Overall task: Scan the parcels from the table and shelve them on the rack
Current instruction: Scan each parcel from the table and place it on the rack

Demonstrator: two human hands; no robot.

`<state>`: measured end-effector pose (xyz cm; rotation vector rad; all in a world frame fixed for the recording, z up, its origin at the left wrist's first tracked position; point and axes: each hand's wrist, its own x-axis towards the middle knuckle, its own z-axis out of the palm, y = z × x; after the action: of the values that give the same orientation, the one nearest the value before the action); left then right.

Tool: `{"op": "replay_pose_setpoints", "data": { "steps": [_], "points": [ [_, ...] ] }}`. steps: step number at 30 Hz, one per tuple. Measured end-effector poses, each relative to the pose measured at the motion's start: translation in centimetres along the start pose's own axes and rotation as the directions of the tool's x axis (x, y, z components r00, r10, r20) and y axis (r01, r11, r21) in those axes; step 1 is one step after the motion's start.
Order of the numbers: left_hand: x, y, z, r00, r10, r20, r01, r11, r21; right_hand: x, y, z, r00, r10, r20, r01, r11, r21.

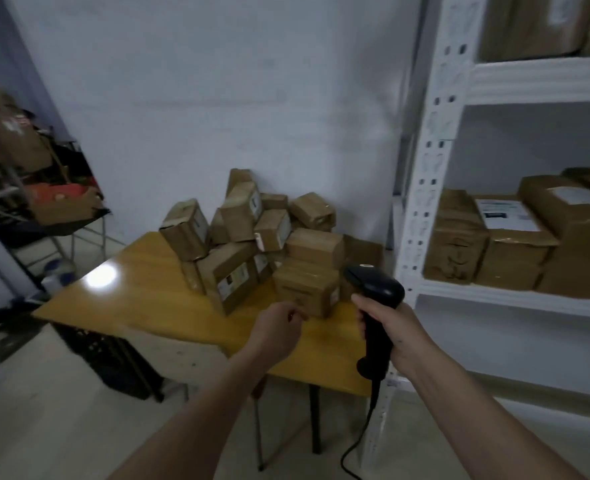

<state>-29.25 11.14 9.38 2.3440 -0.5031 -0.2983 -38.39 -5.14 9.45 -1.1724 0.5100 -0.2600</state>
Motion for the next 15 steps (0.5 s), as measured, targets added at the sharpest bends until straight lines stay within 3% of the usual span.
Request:
{"op": "replay_pose_setpoints", "data": {
  "steps": [6, 15],
  "points": [
    [0.2, -6.4, -4.6, 0.99, -0.133, 0.047, 0.136, 0.988, -0.074, 1.4, 2.0, 6.5, 0.998, 0.058, 0.004, -0.058, 0.997, -0.049],
    [3.6, -9.8, -8.6, 0.979, -0.191, -0.078, 0.186, 0.98, -0.066, 6.0, 2.2, 11.8, 0.997, 0.056, 0.048, -0.052, 0.996, -0.069]
  ]
}}
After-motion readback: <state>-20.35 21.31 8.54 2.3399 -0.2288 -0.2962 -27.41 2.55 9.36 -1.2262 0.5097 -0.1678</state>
